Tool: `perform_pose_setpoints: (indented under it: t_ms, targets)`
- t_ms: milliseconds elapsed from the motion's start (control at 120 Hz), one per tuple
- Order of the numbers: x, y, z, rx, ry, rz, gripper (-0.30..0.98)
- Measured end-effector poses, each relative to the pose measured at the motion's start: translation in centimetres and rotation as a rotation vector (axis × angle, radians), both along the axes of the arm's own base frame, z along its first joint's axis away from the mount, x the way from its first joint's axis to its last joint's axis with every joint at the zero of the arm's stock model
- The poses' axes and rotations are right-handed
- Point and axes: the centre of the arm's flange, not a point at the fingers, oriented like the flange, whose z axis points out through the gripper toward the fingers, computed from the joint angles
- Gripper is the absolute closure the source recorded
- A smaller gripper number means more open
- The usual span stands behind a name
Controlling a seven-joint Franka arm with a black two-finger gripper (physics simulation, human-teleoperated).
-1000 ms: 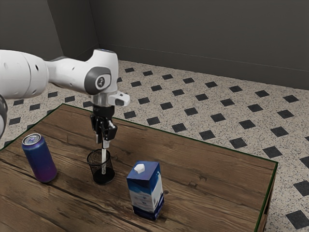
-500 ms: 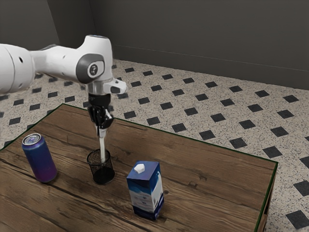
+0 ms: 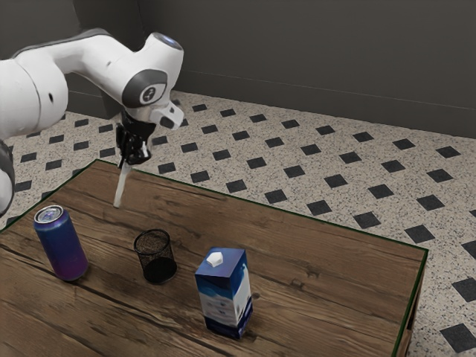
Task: Take the marker out of the pen holder and place it to the left of the pen holder.
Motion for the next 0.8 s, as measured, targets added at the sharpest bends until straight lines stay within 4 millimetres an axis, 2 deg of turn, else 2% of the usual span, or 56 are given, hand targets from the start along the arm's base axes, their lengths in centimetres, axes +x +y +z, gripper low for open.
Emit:
perform_pose_setpoints:
  t_ms: [133,275,325,400,567,600,633,667,700,725,742,775,800]
  targets:
    - [0.5,1.1,-3.5,0.177,0.118,-0.067,0.79]
    - [1.3,2.1,-10.6,0.247,0.26,-0.093,0.79]
    - [1.4,2.4,-12.4,0.256,0.293,-0.096,0.79]
    - [1.3,2.6,-13.4,0.262,0.314,-0.098,0.79]
    - [1.1,2.5,-13.3,0.226,0.324,-0.082,0.42]
    - [1.2,2.1,-12.3,0.209,0.305,-0.08,0.36]
    - [1.7,1.2,-10.2,0.186,0.264,-0.082,0.31]
    - [1.8,0.4,-6.8,0.149,0.206,-0.078,0.26]
    - [1.1,-0.8,0.0,0.102,0.091,-0.074,0.22]
    - [-0.2,-2.5,6.0,0.065,-0.014,-0.076,0.2]
    - [-1.2,-3.4,9.4,0.037,-0.073,-0.074,0.18]
    - [-3.7,-4.2,14.3,-0.043,-0.163,-0.054,0.16]
    - [-5.6,-3.4,16.8,-0.105,-0.21,-0.015,0.14]
